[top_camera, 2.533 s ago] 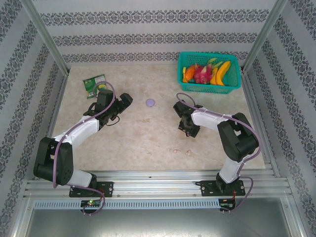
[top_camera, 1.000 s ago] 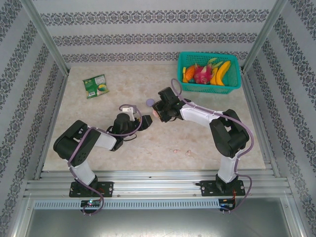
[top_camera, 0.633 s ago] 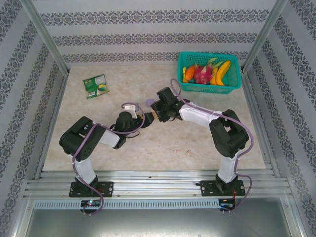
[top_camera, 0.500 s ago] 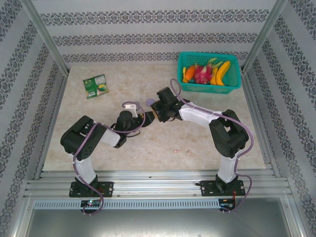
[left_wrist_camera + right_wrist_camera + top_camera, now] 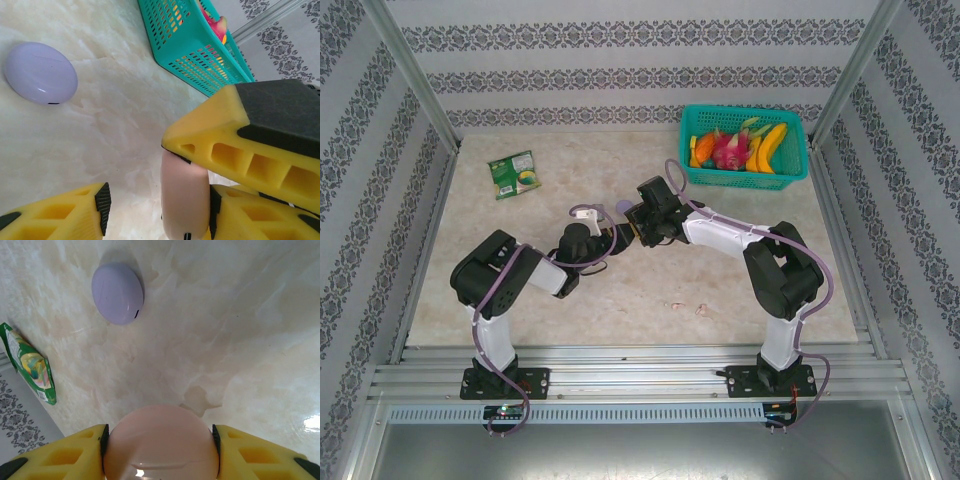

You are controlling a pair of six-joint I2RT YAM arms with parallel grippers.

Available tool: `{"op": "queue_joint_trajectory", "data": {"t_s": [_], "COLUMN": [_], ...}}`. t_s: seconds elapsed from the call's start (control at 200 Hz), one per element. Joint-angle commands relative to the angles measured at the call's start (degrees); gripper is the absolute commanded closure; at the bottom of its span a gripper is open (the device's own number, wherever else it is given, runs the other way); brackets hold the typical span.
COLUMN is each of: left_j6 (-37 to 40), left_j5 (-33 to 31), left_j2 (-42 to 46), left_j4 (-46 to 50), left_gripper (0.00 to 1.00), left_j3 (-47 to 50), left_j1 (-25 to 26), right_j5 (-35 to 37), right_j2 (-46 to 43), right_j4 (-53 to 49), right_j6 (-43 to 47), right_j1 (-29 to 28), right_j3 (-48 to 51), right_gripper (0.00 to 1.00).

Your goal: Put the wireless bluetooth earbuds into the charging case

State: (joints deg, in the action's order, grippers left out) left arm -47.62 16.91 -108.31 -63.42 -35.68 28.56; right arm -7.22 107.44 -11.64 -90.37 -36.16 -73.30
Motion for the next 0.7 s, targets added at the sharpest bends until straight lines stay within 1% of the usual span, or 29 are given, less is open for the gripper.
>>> {"op": "queue_joint_trajectory", "data": {"t_s": [0.0,0.14,0.195,0.31,0.35,0.4,0.47,0.535,0.605,0.649,0.694], "left_j6": [-0.99,-1.42,-1.56,-1.87,-1.99,-2.0,-2.04,-2.04,-2.22,-2.22,-2.33], "left_j5": [0.63,0.99,0.85,0.55,0.55,0.61,0.34,0.38,0.34,0.26,0.32], "left_j2": [-1.29,-1.97,-2.23,-2.56,-2.64,-2.67,-2.76,-2.73,-2.64,-2.65,-2.47], "left_j4": [-3.46,-3.99,-4.21,-4.69,-4.69,-4.76,-4.76,-4.87,-4.87,-4.96,-4.95], "left_gripper": [0.46,0.49,0.53,0.57,0.59,0.65,0.67,0.75,0.79,0.82,0.86], "left_j3": [-1.3,-1.7,-1.85,-1.69,-1.73,-1.73,-1.7,-1.67,-1.6,-1.57,-1.48], "left_j1": [0.89,0.99,1.0,1.01,0.98,1.0,0.98,0.98,1.05,0.98,0.98], "right_j5": [-0.98,-1.1,-1.11,-0.97,-0.99,-1.13,-1.12,-1.16,-1.03,-0.91,-0.88], "right_j2": [0.23,0.27,0.21,0.14,0.14,0.14,0.05,-0.05,-0.34,-0.62,-0.95], "right_j4": [1.43,1.66,1.63,1.9,1.99,2.14,2.18,2.24,2.56,2.74,2.93], "right_j6": [-1.3,-1.43,-1.48,-1.56,-1.65,-1.65,-1.65,-1.73,-1.65,-1.44,-1.1], "right_j1": [-0.68,-0.84,-0.84,-0.79,-0.84,-0.83,-0.81,-0.81,-0.7,-0.74,-0.58], "right_j3": [-0.48,-0.36,-0.33,0.08,0.17,0.26,0.43,0.52,0.7,0.79,0.79], "right_gripper": [0.61,0.61,0.61,0.61,0.61,0.61,0.61,0.61,0.61,0.59,0.51]}}
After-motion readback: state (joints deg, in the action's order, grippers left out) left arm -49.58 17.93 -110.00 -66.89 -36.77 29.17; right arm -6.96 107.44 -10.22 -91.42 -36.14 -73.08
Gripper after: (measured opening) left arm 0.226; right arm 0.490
